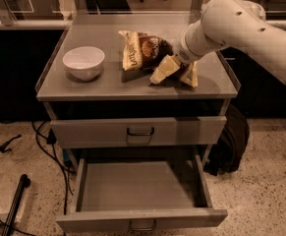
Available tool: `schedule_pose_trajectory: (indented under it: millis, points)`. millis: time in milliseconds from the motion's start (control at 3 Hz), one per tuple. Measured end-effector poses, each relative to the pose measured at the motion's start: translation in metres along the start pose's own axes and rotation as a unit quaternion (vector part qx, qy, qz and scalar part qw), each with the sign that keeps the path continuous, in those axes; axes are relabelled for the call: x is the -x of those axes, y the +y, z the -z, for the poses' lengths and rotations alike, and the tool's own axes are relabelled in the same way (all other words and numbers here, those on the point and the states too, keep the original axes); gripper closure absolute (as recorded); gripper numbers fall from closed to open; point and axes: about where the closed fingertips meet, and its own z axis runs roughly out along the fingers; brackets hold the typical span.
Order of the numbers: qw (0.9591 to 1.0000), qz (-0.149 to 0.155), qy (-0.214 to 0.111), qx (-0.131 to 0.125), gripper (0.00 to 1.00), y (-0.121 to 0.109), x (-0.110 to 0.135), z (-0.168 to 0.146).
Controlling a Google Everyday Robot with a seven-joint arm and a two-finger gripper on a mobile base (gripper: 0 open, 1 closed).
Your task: Pick brown chip bag from middle drawer and place on counter
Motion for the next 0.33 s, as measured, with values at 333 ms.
schedule_pose_trajectory:
  millis: [333]
  points:
    - [1.0000, 0.000, 0.000, 0.000, 0.00, 0.0000, 0.0000, 0.0000]
